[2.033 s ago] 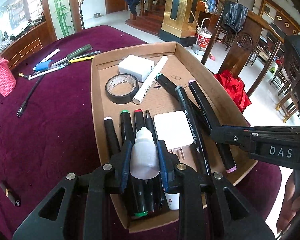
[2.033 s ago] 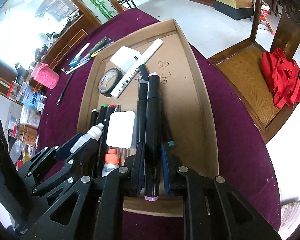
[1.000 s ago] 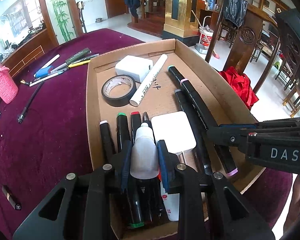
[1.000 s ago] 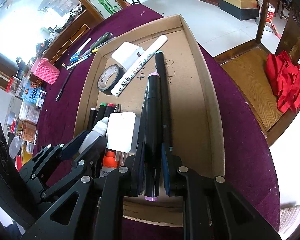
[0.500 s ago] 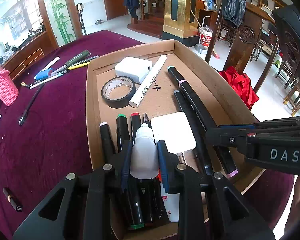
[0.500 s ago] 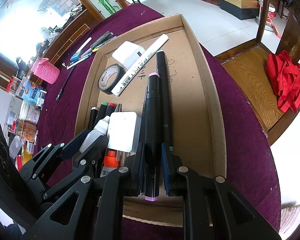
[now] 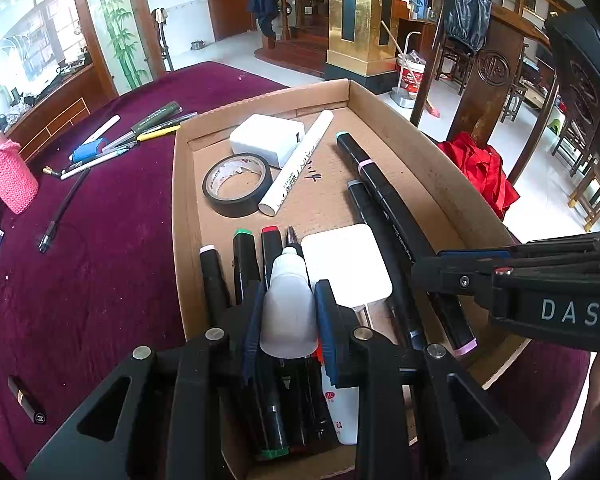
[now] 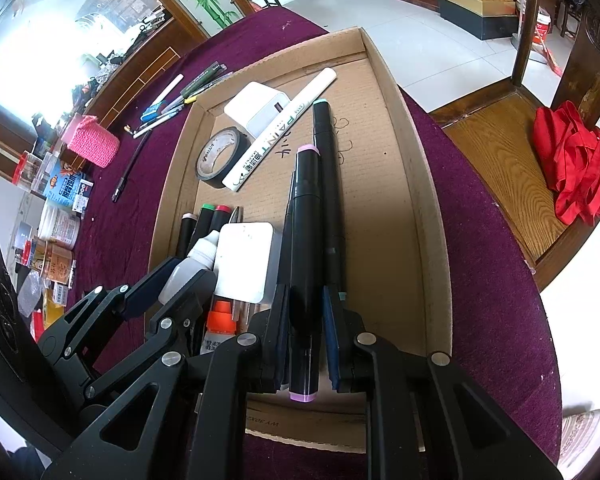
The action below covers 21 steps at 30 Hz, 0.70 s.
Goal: Organize rigid objects
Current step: 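Lower the bottle and marker into the tray and open both tools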
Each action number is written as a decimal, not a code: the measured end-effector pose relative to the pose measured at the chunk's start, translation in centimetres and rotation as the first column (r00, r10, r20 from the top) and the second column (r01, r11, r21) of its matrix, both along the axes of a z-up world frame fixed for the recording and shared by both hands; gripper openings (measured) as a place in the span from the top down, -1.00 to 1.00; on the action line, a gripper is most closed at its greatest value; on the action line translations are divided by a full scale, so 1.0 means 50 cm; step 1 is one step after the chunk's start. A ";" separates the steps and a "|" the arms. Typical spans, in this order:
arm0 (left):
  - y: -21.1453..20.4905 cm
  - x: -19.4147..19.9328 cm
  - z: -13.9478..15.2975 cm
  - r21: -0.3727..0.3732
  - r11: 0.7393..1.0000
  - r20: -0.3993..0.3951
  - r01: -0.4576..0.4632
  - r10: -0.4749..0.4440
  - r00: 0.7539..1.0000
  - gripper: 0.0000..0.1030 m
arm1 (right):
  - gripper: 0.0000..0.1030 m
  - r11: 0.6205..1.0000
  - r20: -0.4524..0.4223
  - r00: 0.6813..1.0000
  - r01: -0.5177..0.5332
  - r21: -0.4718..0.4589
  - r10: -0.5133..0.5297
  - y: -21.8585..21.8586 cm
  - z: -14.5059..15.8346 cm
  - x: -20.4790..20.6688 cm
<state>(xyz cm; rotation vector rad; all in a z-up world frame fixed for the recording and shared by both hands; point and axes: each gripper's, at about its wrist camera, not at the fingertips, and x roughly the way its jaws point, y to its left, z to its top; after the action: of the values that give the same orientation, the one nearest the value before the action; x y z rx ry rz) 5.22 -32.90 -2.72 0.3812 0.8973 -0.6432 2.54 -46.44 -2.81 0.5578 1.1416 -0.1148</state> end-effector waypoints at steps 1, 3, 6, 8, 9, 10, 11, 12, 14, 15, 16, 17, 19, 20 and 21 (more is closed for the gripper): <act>0.000 0.001 0.000 0.001 1.000 0.002 0.001 -0.001 1.000 0.54 | 0.72 1.000 0.000 1.000 0.000 0.001 0.000 0.000 0.000 0.000; 0.000 0.002 0.002 0.002 1.000 0.005 0.000 -0.001 1.000 0.55 | 0.72 1.000 0.000 1.000 0.000 -0.001 0.000 0.000 0.000 -0.002; 0.001 0.003 0.002 0.004 1.000 0.007 0.002 -0.002 1.000 0.55 | 0.72 1.000 0.000 1.000 0.001 -0.001 -0.001 -0.002 0.001 -0.004; 0.001 0.004 0.003 0.005 1.000 0.007 0.002 -0.002 1.000 0.55 | 0.72 1.000 0.000 1.000 0.005 -0.003 -0.005 -0.002 0.001 -0.005; 0.001 0.004 0.002 0.005 1.000 0.007 0.002 -0.002 1.000 0.55 | 0.72 1.000 0.000 1.000 0.005 -0.002 -0.005 -0.002 0.001 -0.006; 0.002 0.006 0.003 0.006 1.000 0.007 0.001 -0.001 1.000 0.55 | 0.72 1.000 0.000 1.000 0.003 -0.003 -0.003 -0.002 0.002 -0.007; 0.001 0.003 0.002 0.006 1.000 0.008 0.002 -0.002 1.000 0.55 | 0.72 1.000 0.000 1.000 0.004 -0.006 -0.004 -0.002 0.002 -0.007; 0.002 0.005 0.002 0.007 1.000 0.008 0.002 -0.002 1.000 0.55 | 0.71 1.000 0.000 1.000 0.004 -0.008 -0.004 -0.002 0.003 -0.008; 0.001 0.004 0.002 0.008 1.000 0.009 0.001 -0.001 1.000 0.55 | 0.71 1.000 -0.003 1.000 0.005 -0.005 -0.005 -0.002 0.002 -0.008; 0.001 0.003 0.001 0.009 1.000 0.010 -0.001 0.000 1.000 0.55 | 0.71 1.000 -0.002 1.000 0.006 -0.006 -0.006 -0.002 0.003 -0.009; 0.001 0.003 0.000 0.010 1.000 0.010 -0.002 0.001 1.000 0.55 | 0.71 1.000 -0.001 1.000 0.006 -0.009 -0.006 -0.002 0.004 -0.010; 0.002 0.004 0.000 0.010 1.000 0.010 -0.003 0.003 1.000 0.54 | 0.71 1.000 0.000 1.000 0.007 -0.008 -0.007 -0.002 0.005 -0.010; 0.003 0.005 0.000 0.013 1.000 0.010 -0.006 0.006 1.000 0.53 | 0.71 1.000 0.003 1.000 0.010 -0.009 -0.010 -0.004 0.007 -0.011; 0.004 0.007 0.000 0.014 1.000 0.009 -0.008 0.008 1.000 0.51 | 0.71 1.000 0.003 1.000 0.010 -0.011 -0.010 -0.004 0.007 -0.011; 0.004 0.007 -0.001 0.015 1.000 0.009 -0.010 0.010 1.000 0.51 | 0.71 1.000 0.002 1.000 0.010 -0.011 -0.010 -0.004 0.008 -0.012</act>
<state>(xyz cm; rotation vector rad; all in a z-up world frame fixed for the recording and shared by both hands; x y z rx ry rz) 5.58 -32.68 -2.76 0.3924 0.8951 -0.6254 1.96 -46.66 -2.44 0.5540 1.1356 -0.1290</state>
